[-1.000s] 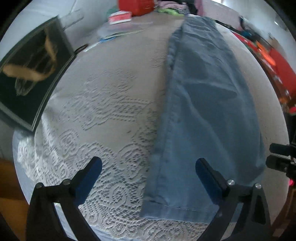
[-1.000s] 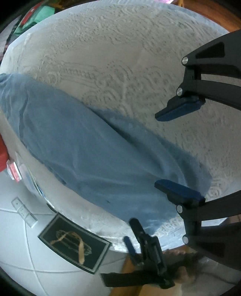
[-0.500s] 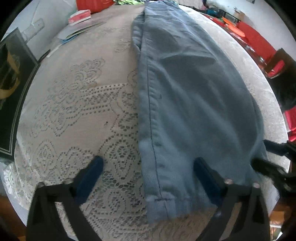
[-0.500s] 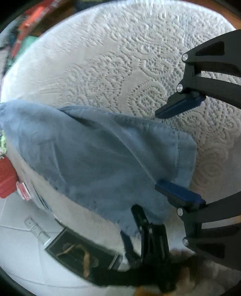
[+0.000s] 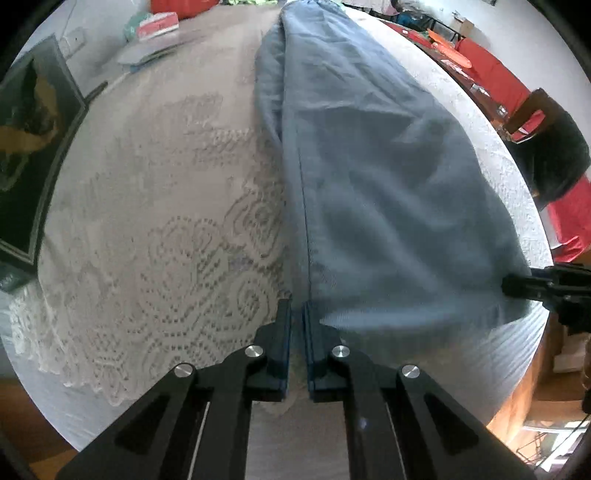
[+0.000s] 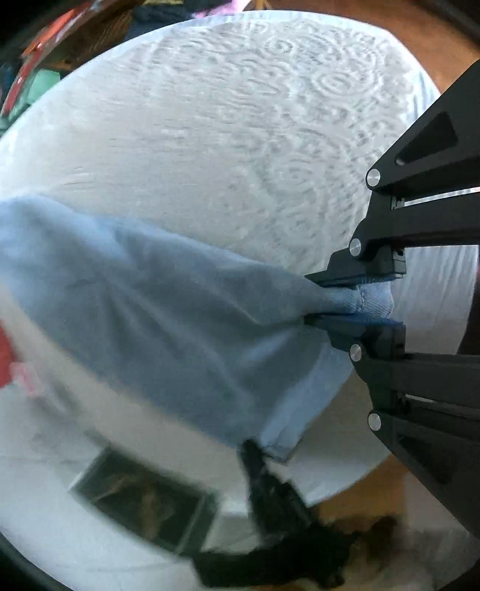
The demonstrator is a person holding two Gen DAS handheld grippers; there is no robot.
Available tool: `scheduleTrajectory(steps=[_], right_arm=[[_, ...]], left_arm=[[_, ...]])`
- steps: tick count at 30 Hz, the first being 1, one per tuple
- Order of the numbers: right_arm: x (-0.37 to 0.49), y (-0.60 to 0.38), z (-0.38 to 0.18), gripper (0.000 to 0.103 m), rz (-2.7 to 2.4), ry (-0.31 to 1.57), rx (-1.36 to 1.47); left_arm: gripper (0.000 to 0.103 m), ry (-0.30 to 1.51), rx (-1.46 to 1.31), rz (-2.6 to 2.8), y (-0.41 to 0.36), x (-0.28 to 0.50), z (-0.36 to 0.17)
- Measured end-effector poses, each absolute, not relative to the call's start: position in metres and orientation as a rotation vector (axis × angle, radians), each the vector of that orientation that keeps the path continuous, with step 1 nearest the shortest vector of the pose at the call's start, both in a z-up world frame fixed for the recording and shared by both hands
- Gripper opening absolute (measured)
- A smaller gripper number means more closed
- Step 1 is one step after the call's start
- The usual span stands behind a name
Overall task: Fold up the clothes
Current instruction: 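Grasp the cuff end with the right tool while the left tool grasps the hem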
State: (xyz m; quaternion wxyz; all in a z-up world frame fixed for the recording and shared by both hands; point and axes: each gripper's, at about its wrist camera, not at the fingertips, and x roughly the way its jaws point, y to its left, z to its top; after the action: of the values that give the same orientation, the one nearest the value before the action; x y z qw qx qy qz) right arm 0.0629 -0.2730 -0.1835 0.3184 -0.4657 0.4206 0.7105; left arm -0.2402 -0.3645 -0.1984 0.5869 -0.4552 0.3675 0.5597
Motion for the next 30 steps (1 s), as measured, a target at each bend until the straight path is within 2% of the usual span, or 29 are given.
scheduleTrajectory(steps=[2,4,6,7,10,16,20,23,24,25,26,27,28,29,30], right_arm=[[0.077,-0.272,-0.181,0.043,1.847,1.174,-1.128],[0.089,-0.274,-0.173,0.053,1.852,1.195,-1.045],[0.097,-0.276,-0.166,0.053,1.858,1.187,-0.997],[0.096,-0.276,-0.168,0.053,1.851,1.180,-1.002],[0.087,-0.275,-0.177,0.053,1.825,1.156,-1.027],[0.070,-0.288,-0.196,0.053,1.811,1.070,-1.089],[0.063,-0.294,-0.198,0.062,1.812,0.996,-1.114],[0.059,-0.299,-0.197,0.062,1.799,0.946,-1.130],[0.058,-0.301,-0.197,0.061,1.793,0.927,-1.140],[0.057,-0.302,-0.197,0.054,1.788,0.907,-1.150],[0.054,-0.306,-0.196,0.038,1.792,0.870,-1.170],[0.052,-0.311,-0.195,0.034,1.799,0.827,-1.192],[0.050,-0.313,-0.195,0.027,1.809,0.814,-1.201],[0.050,-0.314,-0.194,0.026,1.821,0.812,-1.205],[0.050,-0.313,-0.194,0.025,1.827,0.819,-1.203]], left_arm=[[0.009,0.837,-1.051,1.310,-0.363,-0.246,-0.187],[0.030,0.815,-1.013,1.326,-0.361,-0.250,-0.175],[0.090,0.791,-0.976,1.343,-0.355,-0.250,-0.167],[0.094,0.773,-0.969,1.342,-0.351,-0.249,-0.166],[0.094,0.776,-0.974,1.342,-0.341,-0.236,-0.174],[0.092,0.901,-1.006,1.329,-0.348,-0.210,-0.215],[0.094,0.882,-0.955,1.356,-0.352,-0.204,-0.219],[0.094,0.890,-0.958,1.348,-0.349,-0.204,-0.220],[0.089,0.896,-0.958,1.336,-0.350,-0.203,-0.217],[0.083,0.901,-0.958,1.324,-0.351,-0.202,-0.215],[0.063,0.904,-0.958,1.313,-0.351,-0.201,-0.212],[0.046,0.897,-0.965,1.312,-0.350,-0.203,-0.211],[0.044,0.889,-0.971,1.310,-0.348,-0.204,-0.210],[0.043,0.881,-0.977,1.309,-0.347,-0.205,-0.208],[0.038,0.873,-0.983,1.307,-0.345,-0.206,-0.207]])
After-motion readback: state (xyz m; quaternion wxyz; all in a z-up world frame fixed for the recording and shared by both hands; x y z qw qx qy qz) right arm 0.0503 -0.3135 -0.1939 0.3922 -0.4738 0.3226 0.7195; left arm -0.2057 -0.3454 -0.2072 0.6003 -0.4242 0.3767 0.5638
